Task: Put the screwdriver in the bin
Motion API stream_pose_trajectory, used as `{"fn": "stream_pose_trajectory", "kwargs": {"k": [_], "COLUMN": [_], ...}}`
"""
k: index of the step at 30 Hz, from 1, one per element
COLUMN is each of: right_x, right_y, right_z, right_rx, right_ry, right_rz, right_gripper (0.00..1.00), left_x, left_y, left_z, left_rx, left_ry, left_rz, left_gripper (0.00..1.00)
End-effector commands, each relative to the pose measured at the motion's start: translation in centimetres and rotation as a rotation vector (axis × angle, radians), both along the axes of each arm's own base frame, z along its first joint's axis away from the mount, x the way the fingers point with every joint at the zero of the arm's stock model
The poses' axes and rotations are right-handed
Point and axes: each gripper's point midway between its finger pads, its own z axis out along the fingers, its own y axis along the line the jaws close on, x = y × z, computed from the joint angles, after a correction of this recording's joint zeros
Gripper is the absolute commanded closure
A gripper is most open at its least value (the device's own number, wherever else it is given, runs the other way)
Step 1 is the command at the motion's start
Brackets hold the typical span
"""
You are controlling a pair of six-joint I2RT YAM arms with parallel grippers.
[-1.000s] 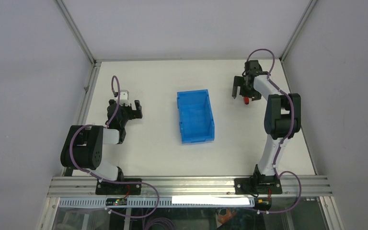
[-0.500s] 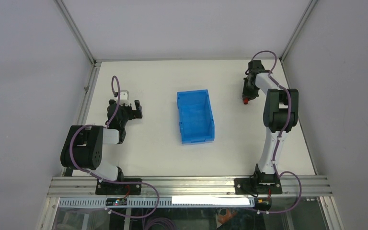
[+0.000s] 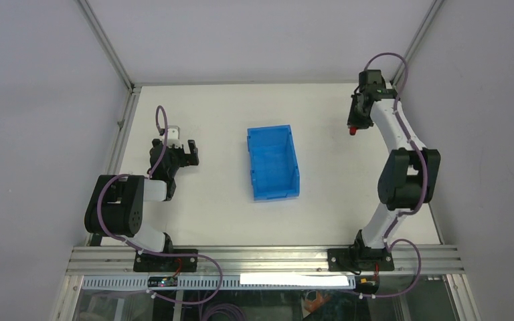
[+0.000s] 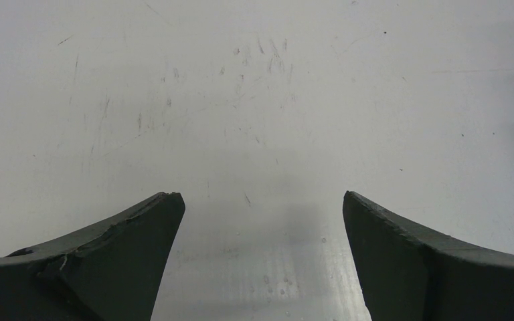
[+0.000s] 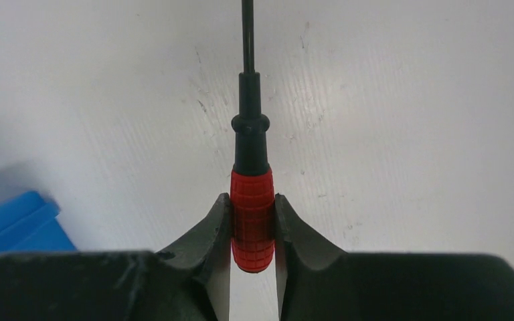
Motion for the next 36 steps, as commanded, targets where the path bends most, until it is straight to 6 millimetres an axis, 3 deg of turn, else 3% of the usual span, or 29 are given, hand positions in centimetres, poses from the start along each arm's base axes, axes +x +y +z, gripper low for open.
{"fn": "stream_pose_trajectory", "kwargs": {"k": [1,3,7,11,12,16,19,24,31,36], "right_x": [-3.1,-4.8,-7.1,-9.2,-9.9,-11.3,-11.9,-12.3,-13.6,-14.1], "right_y": [1.9,5.0,10.2,16.7,18.8,23.2,25.4,26.9,28.2,28.1], "right_z": [6.0,8.1,10.7,13.3,13.8,13.8,12.2,7.7,0.3,-3.5], "right_rx": [-0.020,-0.018,-0.011,0.048,0.064,0.067,0.048,0.035,0.026,-0.009], "right_ry": [-0.097,-0.149,-0.238,-0.343,-0.361,-0.390,-0.383,-0.358,-0.234,-0.167], "right_rz": [-0.011,0.036,0.142,0.268,0.314,0.389,0.388,0.313,0.286,0.259], "right_gripper": [0.87,0.86,0.86,0.86,0.86,0.85,0.83,0.81,0.81,0.81], "left_x": [0.4,0.4,0.4,0.4,0.4,0.4,0.4,0.4,0.4,0.4], "left_y": [-0.5,-0.5,-0.5,-0.5,-0.5,-0.5,-0.5,-0.5,-0.5,-0.5], "left_z": [1.7,1.7,1.7,1.7,1.7,1.7,1.7,1.7,1.7,1.7], "left_rx": [-0.021,-0.020,-0.020,-0.020,-0.020,-0.020,-0.020,-0.020,-0.019,-0.019], "left_ry": [-0.055,-0.056,-0.055,-0.055,-0.055,-0.056,-0.056,-0.055,-0.055,-0.055], "left_rz": [-0.010,-0.009,-0.010,-0.010,-0.009,-0.009,-0.009,-0.009,-0.008,-0.008], "left_gripper": [0.01,0.01,0.01,0.01,0.01,0.01,0.01,0.01,0.01,0.01]}}
